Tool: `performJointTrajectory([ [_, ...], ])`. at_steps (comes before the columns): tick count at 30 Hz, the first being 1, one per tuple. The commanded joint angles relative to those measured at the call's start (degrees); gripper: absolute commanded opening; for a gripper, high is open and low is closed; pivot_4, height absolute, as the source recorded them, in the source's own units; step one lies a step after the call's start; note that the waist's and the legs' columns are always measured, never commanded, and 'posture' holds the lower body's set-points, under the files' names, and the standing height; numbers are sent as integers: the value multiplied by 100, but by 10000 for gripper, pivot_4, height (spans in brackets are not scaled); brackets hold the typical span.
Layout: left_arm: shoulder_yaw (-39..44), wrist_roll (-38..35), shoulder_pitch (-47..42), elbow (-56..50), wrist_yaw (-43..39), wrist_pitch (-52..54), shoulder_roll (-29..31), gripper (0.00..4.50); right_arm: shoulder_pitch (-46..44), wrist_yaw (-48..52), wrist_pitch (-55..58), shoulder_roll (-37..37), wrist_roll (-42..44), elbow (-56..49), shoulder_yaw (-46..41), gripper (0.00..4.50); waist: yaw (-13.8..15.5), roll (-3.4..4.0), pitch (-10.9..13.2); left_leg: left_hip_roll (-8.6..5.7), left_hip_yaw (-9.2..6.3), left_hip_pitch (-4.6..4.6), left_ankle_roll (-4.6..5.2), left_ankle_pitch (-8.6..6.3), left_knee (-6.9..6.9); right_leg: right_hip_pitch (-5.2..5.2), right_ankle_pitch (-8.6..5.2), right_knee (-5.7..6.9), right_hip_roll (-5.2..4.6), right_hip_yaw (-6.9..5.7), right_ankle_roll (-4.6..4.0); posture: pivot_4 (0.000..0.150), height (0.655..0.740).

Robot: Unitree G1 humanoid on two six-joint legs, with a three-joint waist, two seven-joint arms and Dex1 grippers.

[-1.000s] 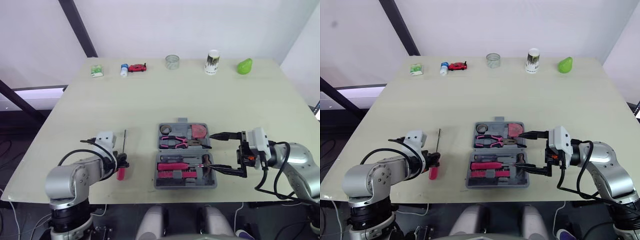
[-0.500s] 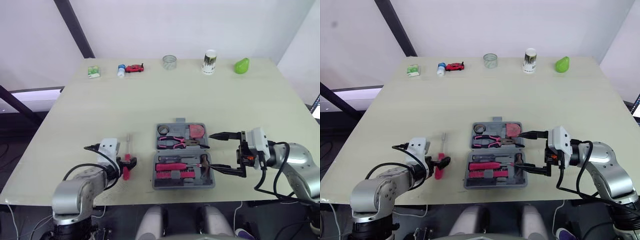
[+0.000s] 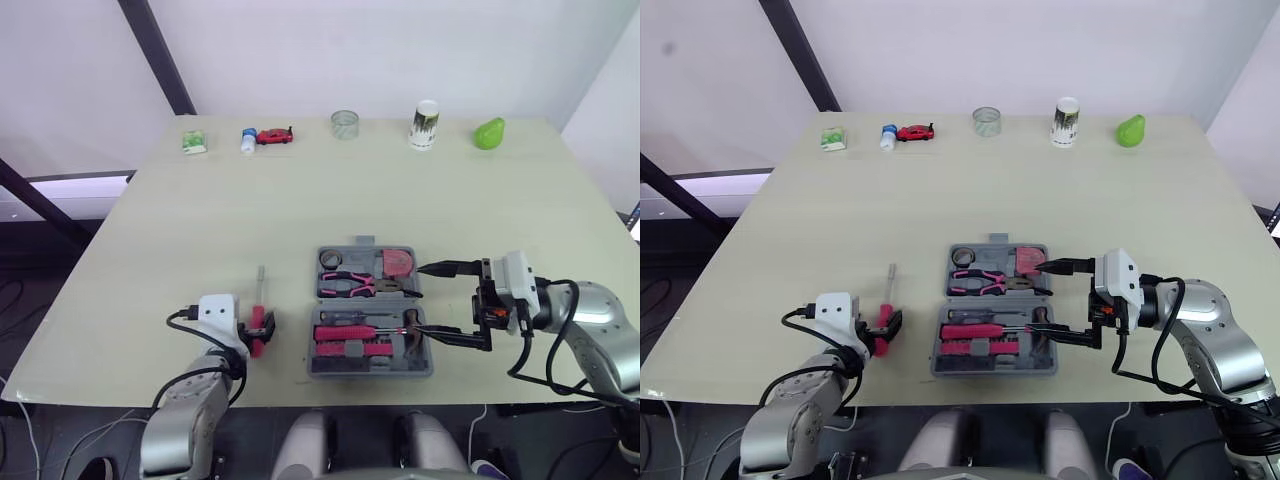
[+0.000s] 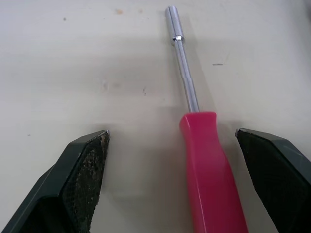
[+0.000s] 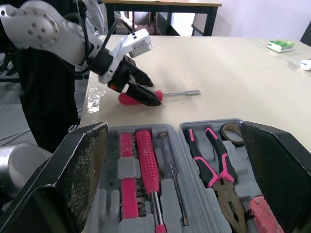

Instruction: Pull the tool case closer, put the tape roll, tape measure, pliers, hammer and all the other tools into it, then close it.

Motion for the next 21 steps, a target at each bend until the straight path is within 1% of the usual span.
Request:
performJointTrajectory([
  [1,-143,77,170,168,-43,-198,-25,44382,-44,-27,-23,-49,64,-162,-122,45000,-7,4,-3,0,1,1,0,0,0,0,0,0,2,-2,0,1500,7400],
  [4,-172,149,197,259,-55,-326,8,36927,-27,-63,1,-42,62,-218,-103,45000,-8,7,-5,1,1,1,1,0,0,0,0,0,6,-8,0,1500,7400],
  [7,-172,195,148,388,-34,-435,11,24499,-40,-108,36,-22,62,-259,-80,45000,0,7,-6,0,2,1,1,-1,0,0,0,0,6,-11,1,1500,7400],
  [8,-168,194,138,408,-25,-456,-5,19057,-49,-116,44,-20,68,-261,-79,45000,-1,8,-8,0,2,1,1,-1,0,0,0,0,6,-12,1,1500,7400],
  [11,-191,204,127,447,-15,-500,-28,7166,-58,-126,42,-21,70,-254,-71,45000,-26,8,-18,1,1,2,1,-1,0,0,0,0,10,-13,1,1500,7400],
  [12,-203,212,125,456,-11,-511,-31,5521,-58,-125,36,-23,68,-249,-68,45000,-40,14,-22,2,3,5,1,-1,-2,0,0,0,13,-9,1,1500,7400],
  [21,-119,224,154,564,-139,-685,153,5601,-88,-99,-43,26,23,-148,-26,45000,-50,20,-28,6,5,12,1,-1,-7,1,0,1,20,-7,0,1500,7400],
])
